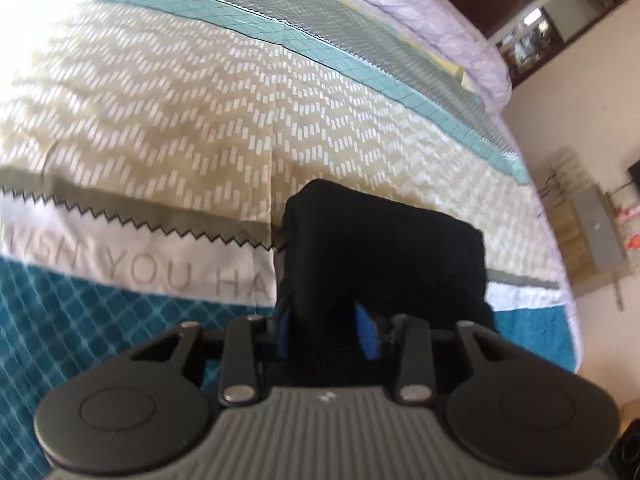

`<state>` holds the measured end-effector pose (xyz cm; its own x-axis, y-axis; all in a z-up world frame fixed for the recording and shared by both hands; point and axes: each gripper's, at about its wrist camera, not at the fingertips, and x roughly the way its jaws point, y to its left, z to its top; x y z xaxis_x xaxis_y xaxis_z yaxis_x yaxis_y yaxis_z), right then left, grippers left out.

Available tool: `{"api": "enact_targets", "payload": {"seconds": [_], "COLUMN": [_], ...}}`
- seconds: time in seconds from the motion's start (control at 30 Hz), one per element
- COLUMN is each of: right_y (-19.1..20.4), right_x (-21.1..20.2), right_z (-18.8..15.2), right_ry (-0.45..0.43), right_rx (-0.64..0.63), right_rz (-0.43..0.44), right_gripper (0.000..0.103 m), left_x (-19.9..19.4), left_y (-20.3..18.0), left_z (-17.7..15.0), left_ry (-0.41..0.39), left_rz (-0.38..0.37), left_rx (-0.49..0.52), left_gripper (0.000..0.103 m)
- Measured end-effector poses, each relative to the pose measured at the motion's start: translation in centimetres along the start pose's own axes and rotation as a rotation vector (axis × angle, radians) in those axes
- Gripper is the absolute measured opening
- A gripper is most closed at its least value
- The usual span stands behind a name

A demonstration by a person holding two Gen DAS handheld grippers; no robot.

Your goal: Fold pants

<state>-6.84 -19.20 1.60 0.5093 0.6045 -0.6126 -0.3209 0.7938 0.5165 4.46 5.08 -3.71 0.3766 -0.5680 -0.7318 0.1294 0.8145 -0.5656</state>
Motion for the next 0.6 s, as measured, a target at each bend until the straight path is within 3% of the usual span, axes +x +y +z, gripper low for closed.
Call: {"api": "enact_targets", "payload": {"seconds": [0.1,0.2,0.27,0.37,0.47,0.53,0.6], "right_y": [-0.7,-2.1,-3.9,-5.7,-6.1,-6.3,-6.0], "right_x": [-4.3,-9.1,-11.7,-13.6,-13.7,-12.0,-10.2], "right_z": [0.5,0.4,-0.1,-1.1,-2.4,-3.2,-4.5], "right_ry": [-0.103,-0.23,-0.267,-0.257,-0.221,-0.14,-0.026], "right_rx": [0.01,0.007,0.048,0.094,0.108,0.078,0.006], "right_rz": [0.054,-0.02,-0.087,-0.152,-0.173,-0.205,-0.297], "right_gripper": [0.044,0.045,0.044,0.037,0.036,0.036,0.037], "left_x": [-1.9,-4.0,-4.8,-4.8,-4.2,-3.7,-3.8], "left_y": [0.5,0.4,-0.4,-1.9,-2.6,-2.3,-2.2], "left_z": [-0.3,-0.9,-1.7,-3.2,-5.1,-6.4,-7.4], "left_ry": [-0.044,-0.084,-0.095,-0.085,-0.06,-0.035,-0.028], "left_rz": [-0.028,-0.062,-0.074,-0.081,-0.029,0.014,0.027], "left_rx": [-0.021,-0.009,0.028,0.098,0.166,0.175,0.189], "left_gripper": [0.037,0.037,0.037,0.036,0.034,0.029,0.027]}}
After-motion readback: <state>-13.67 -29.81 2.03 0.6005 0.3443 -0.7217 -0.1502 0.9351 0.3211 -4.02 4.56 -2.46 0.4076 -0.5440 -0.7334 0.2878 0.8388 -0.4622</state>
